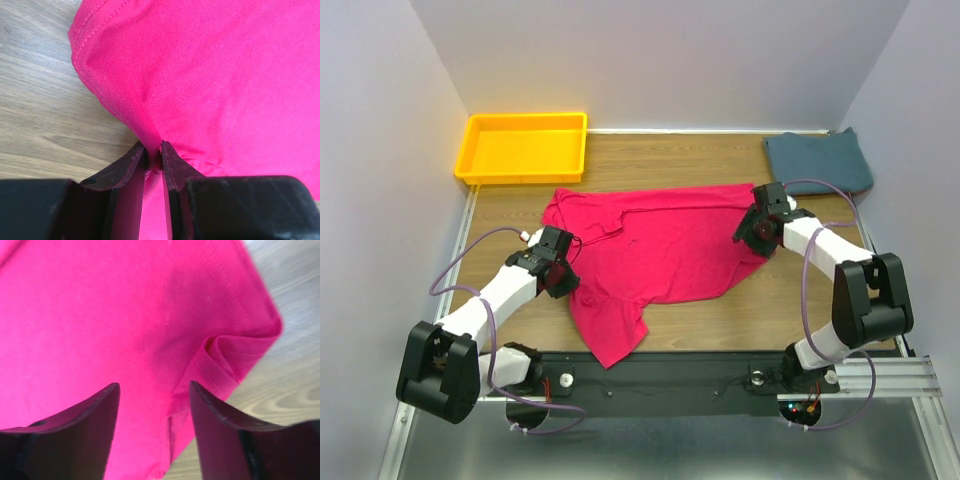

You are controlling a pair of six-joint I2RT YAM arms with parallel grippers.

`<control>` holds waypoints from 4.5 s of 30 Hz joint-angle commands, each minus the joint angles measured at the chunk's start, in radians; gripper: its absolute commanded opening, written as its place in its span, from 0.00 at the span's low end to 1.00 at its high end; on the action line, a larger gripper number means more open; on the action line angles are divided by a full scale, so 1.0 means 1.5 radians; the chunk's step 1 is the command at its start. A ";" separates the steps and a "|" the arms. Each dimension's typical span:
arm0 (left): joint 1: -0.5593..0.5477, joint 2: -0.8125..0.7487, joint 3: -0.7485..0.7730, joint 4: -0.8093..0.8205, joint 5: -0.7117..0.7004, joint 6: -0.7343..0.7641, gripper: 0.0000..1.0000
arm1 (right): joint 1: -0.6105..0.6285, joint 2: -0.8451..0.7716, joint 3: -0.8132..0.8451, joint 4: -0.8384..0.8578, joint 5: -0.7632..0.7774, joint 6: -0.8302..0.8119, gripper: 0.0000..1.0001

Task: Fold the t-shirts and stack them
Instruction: Fold the tshirt

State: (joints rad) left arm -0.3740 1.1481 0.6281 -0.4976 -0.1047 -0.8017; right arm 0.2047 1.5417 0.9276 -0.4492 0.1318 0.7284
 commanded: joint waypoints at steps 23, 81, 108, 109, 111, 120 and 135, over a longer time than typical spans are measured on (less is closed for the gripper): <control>-0.002 -0.023 -0.012 -0.001 -0.001 0.000 0.30 | -0.055 -0.067 -0.030 -0.041 0.028 -0.013 0.38; -0.002 -0.175 -0.032 -0.076 0.011 -0.105 0.28 | -0.059 -0.286 -0.064 -0.281 0.094 -0.039 0.01; -0.001 0.038 0.004 -0.088 -0.070 -0.161 0.70 | -0.061 -0.263 -0.062 -0.240 0.126 -0.080 0.01; -0.002 0.067 0.008 -0.089 -0.073 -0.158 0.70 | -0.061 -0.258 -0.062 -0.234 0.128 -0.087 0.01; -0.002 0.091 0.015 -0.090 -0.075 -0.159 0.69 | -0.062 -0.255 -0.062 -0.229 0.124 -0.092 0.01; -0.001 0.144 0.032 -0.102 -0.079 -0.167 0.66 | -0.064 -0.250 -0.068 -0.209 0.092 -0.111 0.01; -0.001 0.188 0.037 -0.085 -0.052 -0.116 0.17 | -0.084 -0.280 -0.076 -0.222 0.098 -0.102 0.01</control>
State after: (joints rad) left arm -0.3737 1.3781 0.7055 -0.6434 -0.1818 -1.0000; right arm 0.0914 1.1454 0.8143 -0.7994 0.2623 0.5728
